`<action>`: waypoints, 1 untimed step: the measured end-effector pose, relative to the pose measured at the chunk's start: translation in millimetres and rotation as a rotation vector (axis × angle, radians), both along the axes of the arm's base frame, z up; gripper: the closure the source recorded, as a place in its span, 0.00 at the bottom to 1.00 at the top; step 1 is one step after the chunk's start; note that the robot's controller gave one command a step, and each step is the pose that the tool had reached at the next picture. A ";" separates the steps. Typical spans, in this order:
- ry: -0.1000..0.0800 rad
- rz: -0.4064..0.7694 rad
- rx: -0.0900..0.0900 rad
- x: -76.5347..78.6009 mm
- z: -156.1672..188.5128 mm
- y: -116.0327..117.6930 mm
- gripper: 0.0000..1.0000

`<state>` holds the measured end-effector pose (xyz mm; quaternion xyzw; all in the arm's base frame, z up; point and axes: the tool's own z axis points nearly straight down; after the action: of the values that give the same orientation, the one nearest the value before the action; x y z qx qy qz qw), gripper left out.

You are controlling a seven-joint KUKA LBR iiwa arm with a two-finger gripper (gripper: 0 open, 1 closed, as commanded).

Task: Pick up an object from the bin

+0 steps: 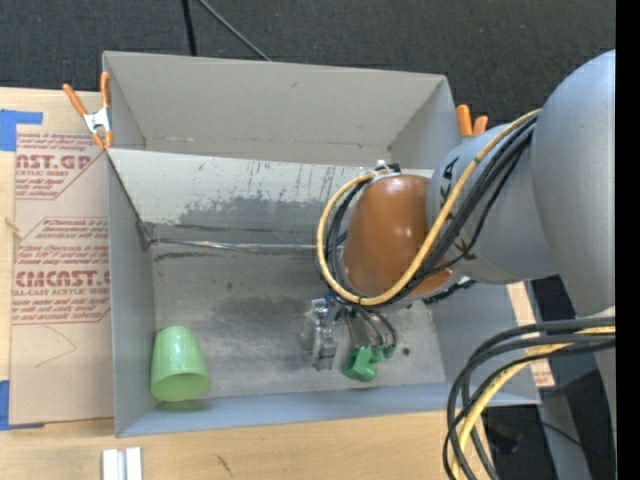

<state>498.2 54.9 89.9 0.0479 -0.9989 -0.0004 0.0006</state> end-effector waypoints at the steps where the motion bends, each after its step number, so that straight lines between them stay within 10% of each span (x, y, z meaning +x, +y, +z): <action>1: 0.000 0.000 0.000 0.0 0.0 0.1 0.00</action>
Offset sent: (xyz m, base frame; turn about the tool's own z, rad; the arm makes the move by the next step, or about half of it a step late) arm 0.0000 0.0000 0.0000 0.0000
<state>498.2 55.0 89.9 0.0479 -0.9988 -0.0005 0.0007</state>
